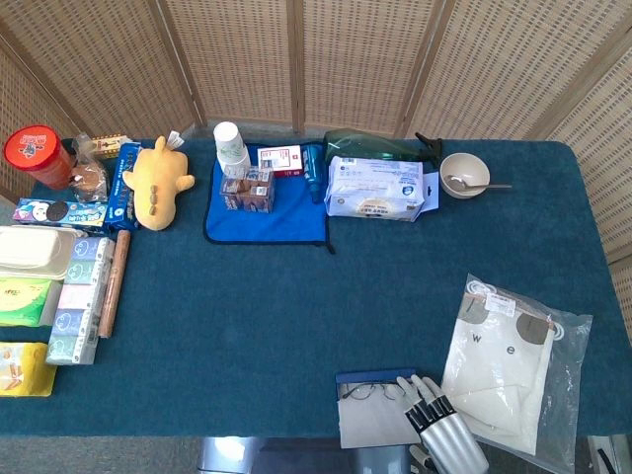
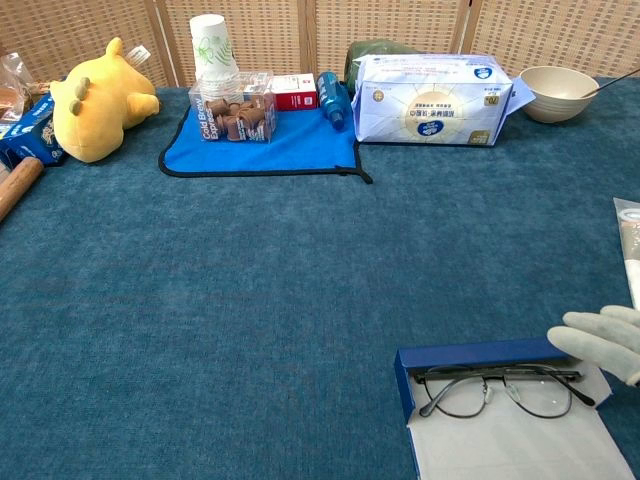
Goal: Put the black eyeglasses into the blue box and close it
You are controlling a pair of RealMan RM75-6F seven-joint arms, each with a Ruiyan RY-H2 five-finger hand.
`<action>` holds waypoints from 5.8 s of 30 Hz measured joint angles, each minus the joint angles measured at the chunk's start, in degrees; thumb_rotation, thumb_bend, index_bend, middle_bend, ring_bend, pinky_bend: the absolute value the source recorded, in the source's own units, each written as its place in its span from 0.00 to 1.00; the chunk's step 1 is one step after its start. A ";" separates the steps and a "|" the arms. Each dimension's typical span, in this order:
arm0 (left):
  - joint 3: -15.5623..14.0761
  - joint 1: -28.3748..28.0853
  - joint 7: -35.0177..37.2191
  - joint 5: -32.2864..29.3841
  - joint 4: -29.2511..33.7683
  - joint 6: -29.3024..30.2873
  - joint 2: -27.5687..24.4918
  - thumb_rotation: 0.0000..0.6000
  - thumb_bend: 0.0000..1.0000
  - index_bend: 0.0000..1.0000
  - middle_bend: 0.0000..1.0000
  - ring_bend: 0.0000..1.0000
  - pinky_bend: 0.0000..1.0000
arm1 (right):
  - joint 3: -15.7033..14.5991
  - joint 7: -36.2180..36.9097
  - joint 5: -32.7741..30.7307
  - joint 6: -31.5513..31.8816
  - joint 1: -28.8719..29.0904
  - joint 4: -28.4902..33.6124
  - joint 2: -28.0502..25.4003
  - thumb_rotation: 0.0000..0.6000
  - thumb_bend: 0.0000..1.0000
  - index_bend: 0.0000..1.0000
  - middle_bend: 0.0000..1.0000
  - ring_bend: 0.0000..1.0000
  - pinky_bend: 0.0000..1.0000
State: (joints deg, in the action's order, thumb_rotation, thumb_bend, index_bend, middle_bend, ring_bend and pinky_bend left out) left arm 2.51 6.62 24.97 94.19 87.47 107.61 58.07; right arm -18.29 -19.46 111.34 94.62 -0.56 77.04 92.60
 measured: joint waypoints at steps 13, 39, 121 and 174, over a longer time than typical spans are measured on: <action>-0.26 0.95 0.50 0.56 -0.87 1.42 0.34 0.89 0.32 0.04 0.00 0.00 0.00 | 0.84 4.56 1.29 1.05 -2.12 -7.44 3.33 0.92 0.12 0.00 0.05 0.00 0.16; -0.73 2.64 0.00 2.44 -0.78 4.68 -0.10 0.89 0.32 0.04 0.00 0.00 0.00 | 2.14 16.31 3.04 6.57 -4.50 -25.11 11.79 0.94 0.12 0.00 0.05 0.00 0.15; 0.38 2.65 2.99 -0.20 -6.48 3.06 3.59 0.89 0.32 0.04 0.00 0.00 0.00 | 5.61 3.19 0.16 -9.44 4.48 4.31 4.30 1.00 0.28 0.59 0.37 0.28 0.28; 0.03 2.61 2.22 0.24 -6.50 2.94 4.47 0.88 0.31 0.04 0.00 0.00 0.00 | 16.07 1.88 -8.52 -20.23 13.95 14.60 2.27 1.00 0.27 0.47 0.32 0.25 0.29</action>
State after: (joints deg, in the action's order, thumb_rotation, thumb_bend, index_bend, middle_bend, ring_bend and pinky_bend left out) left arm 2.54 9.22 27.19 94.43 80.97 110.56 62.54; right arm -2.21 -17.58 102.82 74.38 13.39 91.64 94.86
